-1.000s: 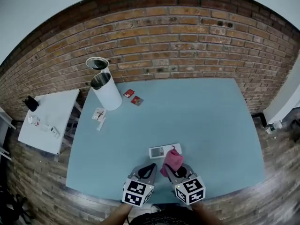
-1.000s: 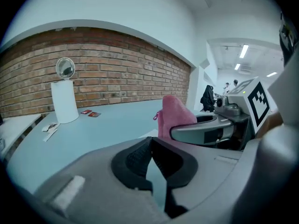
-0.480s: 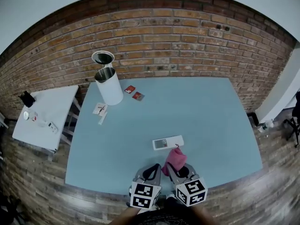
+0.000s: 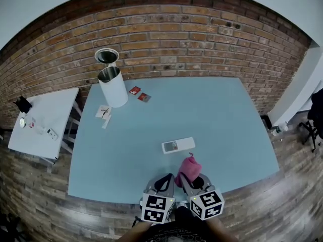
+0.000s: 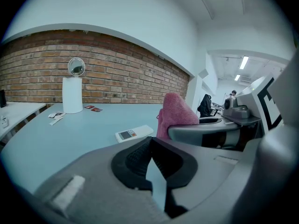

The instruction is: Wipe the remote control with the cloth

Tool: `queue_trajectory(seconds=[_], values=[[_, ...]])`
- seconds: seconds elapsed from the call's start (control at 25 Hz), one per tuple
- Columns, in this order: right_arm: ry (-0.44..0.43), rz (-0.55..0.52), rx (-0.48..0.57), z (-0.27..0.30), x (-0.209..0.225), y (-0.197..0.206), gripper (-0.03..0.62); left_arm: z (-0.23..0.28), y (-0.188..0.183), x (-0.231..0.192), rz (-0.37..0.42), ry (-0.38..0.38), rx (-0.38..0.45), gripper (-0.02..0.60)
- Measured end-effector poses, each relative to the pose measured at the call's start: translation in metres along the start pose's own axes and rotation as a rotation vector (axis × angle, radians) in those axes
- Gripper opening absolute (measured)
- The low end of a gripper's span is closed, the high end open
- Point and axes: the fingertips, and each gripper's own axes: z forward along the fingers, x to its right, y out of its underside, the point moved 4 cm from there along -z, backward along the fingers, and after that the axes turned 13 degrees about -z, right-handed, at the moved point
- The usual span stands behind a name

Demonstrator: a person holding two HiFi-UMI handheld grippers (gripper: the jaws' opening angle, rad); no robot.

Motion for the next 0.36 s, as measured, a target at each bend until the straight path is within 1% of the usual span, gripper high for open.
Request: queue_trajectory(seconds=[0.12,0.36], values=[[0.004,0.0,0.003,-0.0002,-0.0033,0.0001,0.064,-0.0034,0.0007,-0.0007,0.012,-0.002,-0.001,-0.003],[0.0,-0.024,0.01,0.0008,-0.0105,-0.0047,0.064,-0.0079,0.0027,-0.0031,0.008,0.0,0.002,-0.003]])
